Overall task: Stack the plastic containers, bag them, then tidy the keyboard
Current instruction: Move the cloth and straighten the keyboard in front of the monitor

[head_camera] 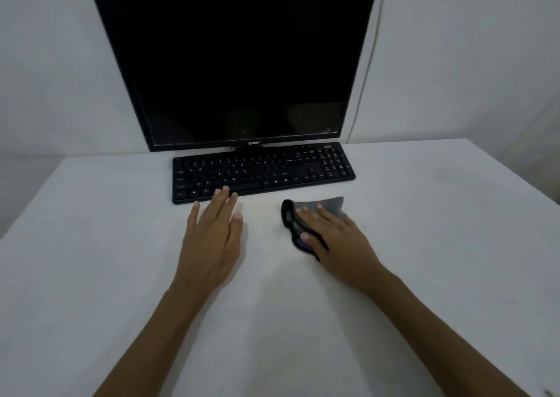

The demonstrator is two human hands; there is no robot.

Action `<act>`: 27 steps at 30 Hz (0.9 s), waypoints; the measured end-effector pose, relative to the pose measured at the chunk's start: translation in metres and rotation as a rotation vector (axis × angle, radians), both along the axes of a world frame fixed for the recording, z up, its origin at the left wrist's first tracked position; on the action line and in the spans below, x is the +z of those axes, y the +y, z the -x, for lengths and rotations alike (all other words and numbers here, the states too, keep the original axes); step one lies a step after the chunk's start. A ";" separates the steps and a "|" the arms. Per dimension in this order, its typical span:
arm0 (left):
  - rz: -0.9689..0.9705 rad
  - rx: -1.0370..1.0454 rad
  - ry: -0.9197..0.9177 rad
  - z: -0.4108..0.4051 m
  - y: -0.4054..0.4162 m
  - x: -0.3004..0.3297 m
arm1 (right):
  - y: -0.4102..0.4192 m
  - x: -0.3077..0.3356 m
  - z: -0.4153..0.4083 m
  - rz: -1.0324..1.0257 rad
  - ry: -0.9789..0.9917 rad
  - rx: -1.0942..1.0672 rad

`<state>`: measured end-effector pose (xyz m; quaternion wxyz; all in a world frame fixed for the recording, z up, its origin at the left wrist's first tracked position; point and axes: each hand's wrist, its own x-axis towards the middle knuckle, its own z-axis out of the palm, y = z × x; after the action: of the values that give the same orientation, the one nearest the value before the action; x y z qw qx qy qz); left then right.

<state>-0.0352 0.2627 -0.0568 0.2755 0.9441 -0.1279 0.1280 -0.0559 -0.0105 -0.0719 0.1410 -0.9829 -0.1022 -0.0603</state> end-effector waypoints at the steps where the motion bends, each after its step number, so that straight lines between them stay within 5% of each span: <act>1: -0.015 0.026 0.002 0.001 0.013 0.000 | 0.008 0.001 -0.007 -0.024 0.005 -0.038; 8: -0.046 0.156 0.063 0.009 0.082 -0.006 | 0.125 -0.003 -0.007 -0.130 0.012 0.263; 13: 0.003 0.204 0.064 0.022 0.112 -0.003 | 0.111 0.006 -0.001 -0.168 0.164 0.608; 20: 0.150 0.212 0.110 0.031 0.131 -0.009 | 0.182 0.009 -0.020 -0.201 0.071 0.280; 24: 0.204 0.178 0.072 0.037 0.129 0.008 | 0.211 0.027 -0.018 -0.756 0.403 0.280; 27: 0.124 0.140 0.014 0.048 0.115 0.018 | 0.203 0.029 -0.021 -1.069 0.301 0.184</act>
<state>-0.0829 0.3774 -0.0389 0.3249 0.9327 -0.0514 0.1481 -0.0346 0.1926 -0.0432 0.6370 -0.7596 -0.1216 0.0498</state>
